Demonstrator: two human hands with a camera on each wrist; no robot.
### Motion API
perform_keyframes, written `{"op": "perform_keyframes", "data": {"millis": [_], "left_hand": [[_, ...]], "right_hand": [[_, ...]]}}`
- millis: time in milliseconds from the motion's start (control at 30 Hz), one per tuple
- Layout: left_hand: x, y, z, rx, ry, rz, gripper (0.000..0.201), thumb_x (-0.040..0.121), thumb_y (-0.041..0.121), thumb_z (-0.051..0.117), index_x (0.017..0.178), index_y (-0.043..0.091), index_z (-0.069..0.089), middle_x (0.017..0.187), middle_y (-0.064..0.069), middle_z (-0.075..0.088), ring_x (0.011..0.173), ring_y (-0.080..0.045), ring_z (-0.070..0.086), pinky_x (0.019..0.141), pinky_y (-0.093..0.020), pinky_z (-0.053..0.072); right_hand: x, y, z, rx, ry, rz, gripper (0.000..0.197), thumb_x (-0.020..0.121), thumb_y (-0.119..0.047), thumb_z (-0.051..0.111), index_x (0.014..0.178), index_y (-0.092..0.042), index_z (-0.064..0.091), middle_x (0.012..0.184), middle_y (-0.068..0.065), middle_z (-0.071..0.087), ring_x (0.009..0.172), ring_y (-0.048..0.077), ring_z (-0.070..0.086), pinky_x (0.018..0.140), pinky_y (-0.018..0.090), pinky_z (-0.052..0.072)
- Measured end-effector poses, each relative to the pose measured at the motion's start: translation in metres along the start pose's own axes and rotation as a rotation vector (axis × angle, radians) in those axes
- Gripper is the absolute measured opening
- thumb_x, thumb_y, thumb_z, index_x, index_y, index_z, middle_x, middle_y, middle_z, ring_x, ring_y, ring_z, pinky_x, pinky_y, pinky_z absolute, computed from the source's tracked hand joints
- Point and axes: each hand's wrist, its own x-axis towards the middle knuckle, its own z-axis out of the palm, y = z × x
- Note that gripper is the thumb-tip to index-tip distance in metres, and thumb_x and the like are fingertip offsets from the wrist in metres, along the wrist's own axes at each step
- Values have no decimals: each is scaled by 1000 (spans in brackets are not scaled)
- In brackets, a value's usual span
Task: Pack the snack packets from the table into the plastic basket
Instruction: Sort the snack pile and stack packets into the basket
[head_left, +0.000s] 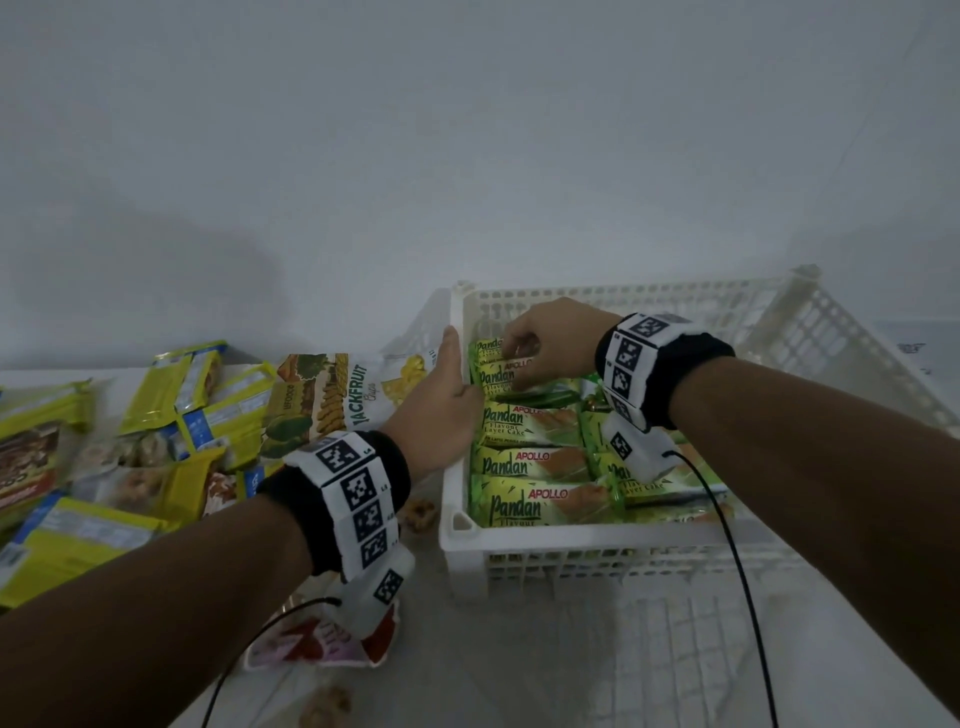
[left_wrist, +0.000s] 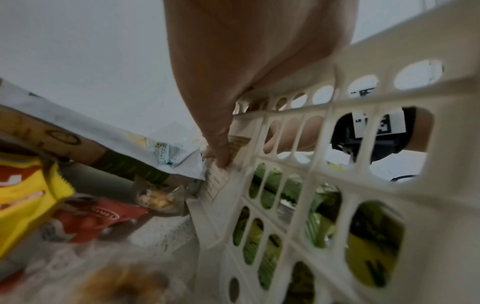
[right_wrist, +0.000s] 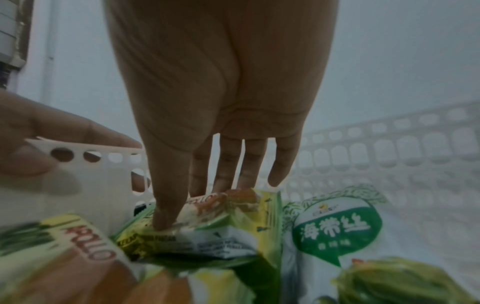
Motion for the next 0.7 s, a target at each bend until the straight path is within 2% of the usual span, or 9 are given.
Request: {"op": "perform_keyframes", "data": {"millis": [333,400,433,500,533,567,600,633,700], "left_hand": [[9,3,8,29,3,3,70,109,17,34,161,17,-13,80,22,21,65,5,21,62,-16,19],[8,10,11,53,10,5,70,108,16,35,161,18,-11,82,23,25,65,6,24,61,-15,23],[7,12,12,60,2,2,70,109,17,35,161,19,-11,88,23,34,68,7,30,61,-14,29],[3,16,11,55,-16,-13,70,109,18,35,162,22,-11,132,16,47,92,9,45,74,-12,41],[1,18,10,72,-12,-29,69,109,19,34,162,24,-11,156,9,33,106,4,44,83,-16,39],[0,20,10,97,1,-43,69,109,20,34,162,25,-11,166,4,18,109,-2,43,86,-19,37],[-1,23,11,116,18,-59,69,109,19,34,162,26,-10,168,-2,17,103,-8,48,81,-25,40],[0,26,12,130,38,-75,69,109,19,34,162,26,-9,162,-8,29,91,-13,56,74,-31,45],[0,29,16,137,70,-102,69,108,19,35,162,27,-6,127,-10,55,65,-18,57,56,-34,46]], "right_hand": [[-20,1,-6,-35,37,16,41,87,-42,78,123,-25,68,110,-8,62,104,15,61,86,29,48],[-21,6,-8,-71,33,11,42,87,-42,77,124,-27,66,110,-8,59,104,16,60,89,32,50],[-21,10,-9,-86,30,6,41,87,-42,77,124,-27,66,111,-8,60,104,16,59,91,33,51],[-17,18,-13,-109,25,-22,40,87,-41,77,123,-26,67,111,-7,61,104,17,60,92,35,51],[-16,22,-14,-120,15,-41,39,88,-41,76,123,-26,67,111,-7,61,105,17,60,92,35,50],[-15,25,-16,-131,3,-61,39,88,-41,76,123,-25,67,110,-7,61,104,17,59,92,34,50],[-14,27,-16,-140,-9,-81,39,89,-40,75,123,-25,67,112,-6,61,103,16,59,92,33,49],[-14,28,-16,-147,-22,-95,39,89,-40,75,124,-25,67,115,-5,63,103,16,59,92,34,50],[-12,30,-14,-164,-46,-120,41,88,-38,76,126,-27,67,121,-5,65,103,17,62,93,37,54]]}}
